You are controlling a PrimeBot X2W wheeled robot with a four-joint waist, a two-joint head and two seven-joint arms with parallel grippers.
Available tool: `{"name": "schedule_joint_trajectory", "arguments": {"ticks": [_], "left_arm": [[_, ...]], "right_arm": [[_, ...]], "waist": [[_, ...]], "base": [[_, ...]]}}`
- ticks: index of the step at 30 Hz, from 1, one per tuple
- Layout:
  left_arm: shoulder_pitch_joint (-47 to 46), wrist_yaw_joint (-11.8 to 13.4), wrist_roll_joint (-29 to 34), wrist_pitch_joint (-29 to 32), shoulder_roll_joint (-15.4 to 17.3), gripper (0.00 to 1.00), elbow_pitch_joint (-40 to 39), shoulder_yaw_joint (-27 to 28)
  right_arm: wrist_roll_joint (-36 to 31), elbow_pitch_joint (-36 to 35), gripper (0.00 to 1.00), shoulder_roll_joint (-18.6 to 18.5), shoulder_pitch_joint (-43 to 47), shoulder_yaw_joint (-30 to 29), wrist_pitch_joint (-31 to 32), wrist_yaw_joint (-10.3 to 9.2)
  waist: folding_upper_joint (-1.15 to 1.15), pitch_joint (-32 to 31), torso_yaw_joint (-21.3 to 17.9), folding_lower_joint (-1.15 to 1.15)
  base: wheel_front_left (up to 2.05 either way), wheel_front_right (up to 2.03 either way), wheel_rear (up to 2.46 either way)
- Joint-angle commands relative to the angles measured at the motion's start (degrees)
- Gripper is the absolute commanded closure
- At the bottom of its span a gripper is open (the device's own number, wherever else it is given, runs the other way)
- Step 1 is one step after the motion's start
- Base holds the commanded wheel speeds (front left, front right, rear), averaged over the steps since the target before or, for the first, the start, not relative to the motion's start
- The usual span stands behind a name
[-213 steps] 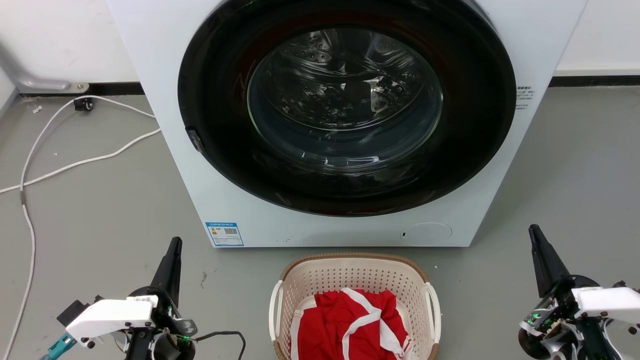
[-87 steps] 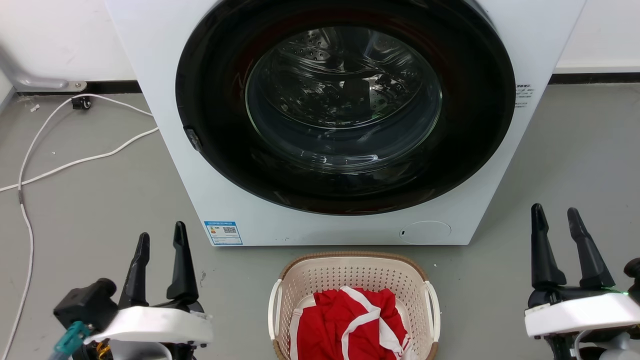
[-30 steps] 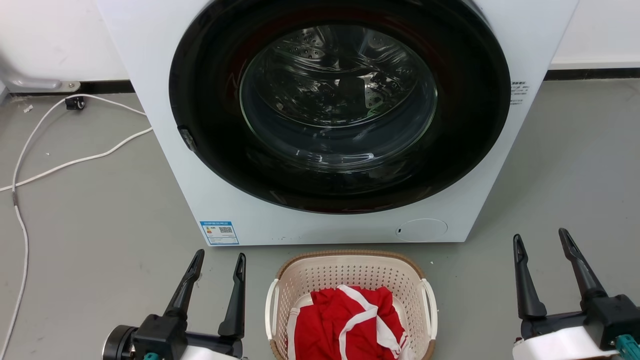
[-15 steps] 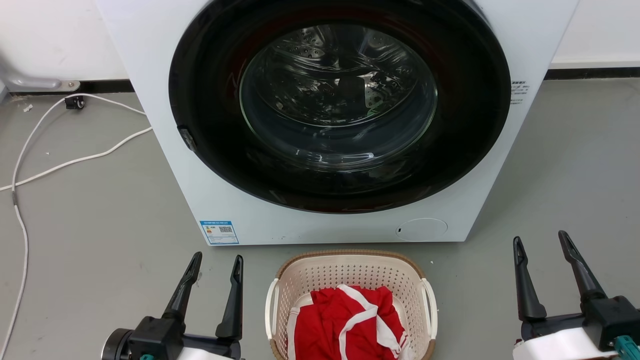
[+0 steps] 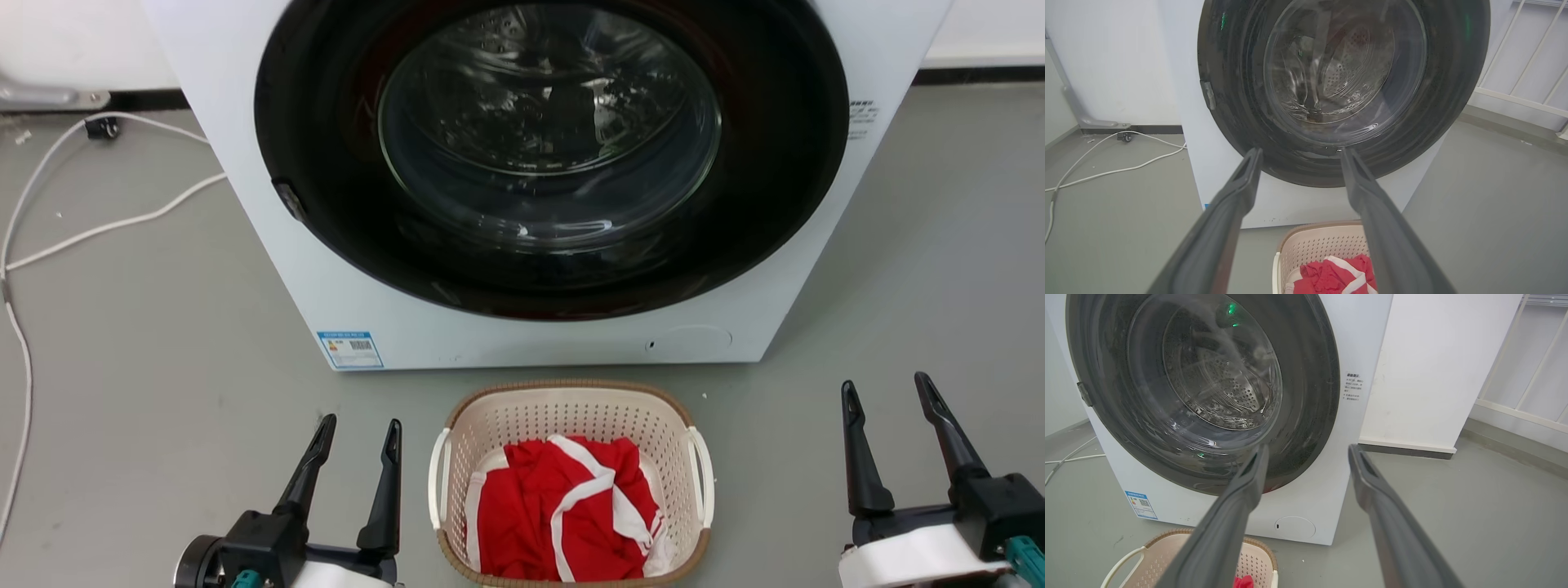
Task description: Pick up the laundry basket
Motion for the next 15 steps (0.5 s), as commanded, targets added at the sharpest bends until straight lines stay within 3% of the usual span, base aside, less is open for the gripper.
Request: {"name": "schedule_joint_trajectory", "arguments": {"ticks": [1, 6, 15], "left_arm": [[-1.01, -0.09, 0.1, -0.16, -0.11, 0.0, 0.85, 0.07], [-3.6, 0.25, 0.37, -0.15, -0.1, 0.0, 4.72, 0.74], [-12.06, -0.19, 2.62, -0.16, 1.03, 0.0, 15.69, -0.25]], "right_arm": [[-0.2, 0.34, 0.0, 0.07, -1.06, 0.13, -0.14, -0.04], [2.93, 4.03, 0.0, 0.05, -3.76, 0.43, -0.14, -0.05], [2.41, 13.18, 0.0, 0.08, -11.5, 2.03, -0.13, -0.04]], "waist": [[0.0, 1.99, -0.26, 0.0], [0.0, 6.98, -1.03, 0.0], [0.0, 16.64, -1.95, 0.0]], "base": [[0.0, 0.0, 0.0], [0.0, 0.0, 0.0], [0.0, 0.0, 0.0]]}}
